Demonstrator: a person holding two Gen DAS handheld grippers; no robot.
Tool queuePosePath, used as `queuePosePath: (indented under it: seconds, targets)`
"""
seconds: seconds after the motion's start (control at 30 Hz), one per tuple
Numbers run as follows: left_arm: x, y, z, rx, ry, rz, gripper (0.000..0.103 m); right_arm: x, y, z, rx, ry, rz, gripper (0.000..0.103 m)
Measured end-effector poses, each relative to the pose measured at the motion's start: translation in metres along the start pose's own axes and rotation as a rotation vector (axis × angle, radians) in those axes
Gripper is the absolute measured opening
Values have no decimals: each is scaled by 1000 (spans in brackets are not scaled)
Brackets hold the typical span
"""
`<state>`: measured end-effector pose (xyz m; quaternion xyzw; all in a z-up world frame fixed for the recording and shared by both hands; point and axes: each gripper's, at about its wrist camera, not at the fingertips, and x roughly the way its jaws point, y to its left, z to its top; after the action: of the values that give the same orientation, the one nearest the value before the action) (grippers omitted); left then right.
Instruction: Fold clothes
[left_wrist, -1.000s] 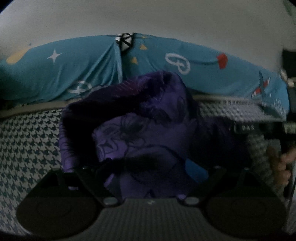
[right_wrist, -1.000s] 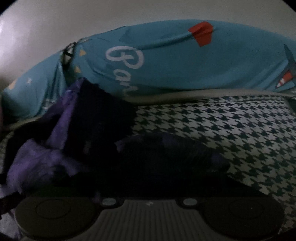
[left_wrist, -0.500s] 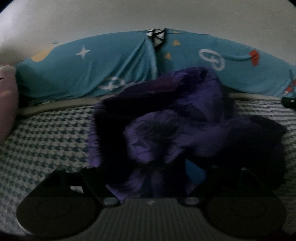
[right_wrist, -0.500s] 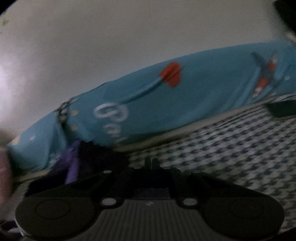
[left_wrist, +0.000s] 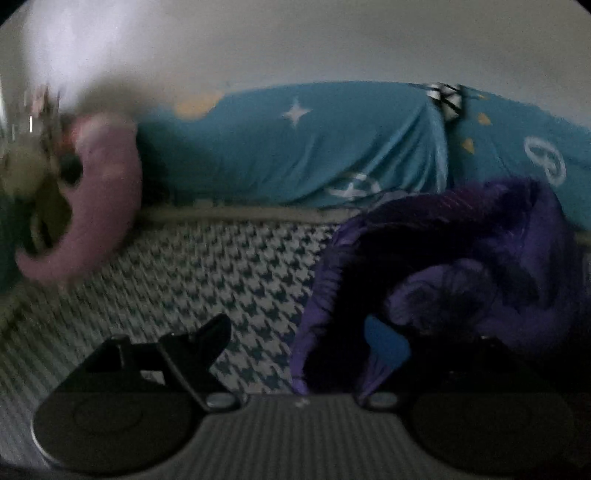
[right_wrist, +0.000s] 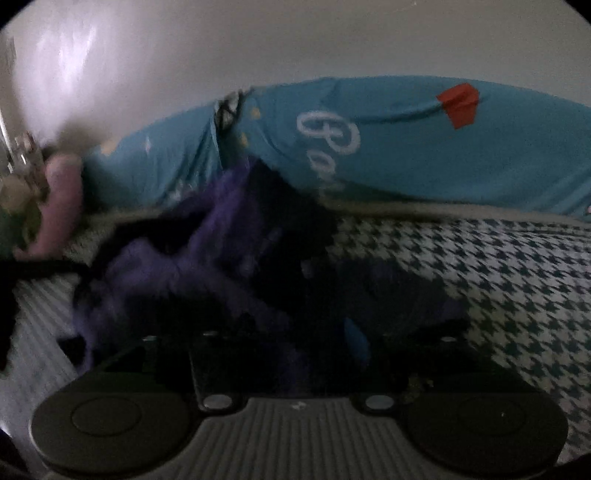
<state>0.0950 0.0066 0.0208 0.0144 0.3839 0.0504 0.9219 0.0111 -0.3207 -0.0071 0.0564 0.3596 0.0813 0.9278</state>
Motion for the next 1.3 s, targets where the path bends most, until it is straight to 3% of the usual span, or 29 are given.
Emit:
queuePosePath:
  seconds: [0.23, 0.3, 0.33, 0.37, 0.47, 0.6, 0.73, 0.83, 0.87, 1.03, 1.1, 1.17, 1.3]
  targets:
    - [-10, 15, -4, -63, 39, -76, 83, 4, 6, -16, 14, 26, -15, 54]
    - [-14, 14, -8, -63, 48, -95, 83, 9, 8, -17, 38, 36, -25, 40]
    - [-16, 12, -10, -59, 50, -103, 83, 11, 9, -18, 51, 47, -25, 25]
    - [-19, 11, -12, -54, 50, -110, 83, 12, 10, -19, 64, 59, -24, 17]
    - [-28, 9, -18, -37, 48, -132, 83, 9, 17, -20, 77, 67, -42, 10]
    - [-44, 12, -22, -13, 11, -162, 88, -11, 33, -17, 87, 4, -42, 8]
    - [-60, 26, -25, -44, -7, -203, 91, -50, 66, -12, 87, -132, 96, 8]
    - [-68, 39, -29, -88, 2, -249, 94, -70, 99, -16, 48, -185, 232, 8]
    - [-72, 43, -30, -101, 0, -258, 99, -73, 113, -18, 22, -190, 271, 8]
    - [-86, 61, -37, -161, -17, -298, 102, -78, 162, -38, -123, -125, 401, 11]
    - [-89, 68, -41, -188, -8, -338, 103, -80, 181, -46, -181, -97, 451, 21]
    - [-92, 75, -45, -216, 3, -370, 103, -83, 190, -51, -214, -90, 449, 26]
    - [-94, 80, -51, -235, 20, -390, 103, -84, 194, -55, -208, -82, 431, 27]
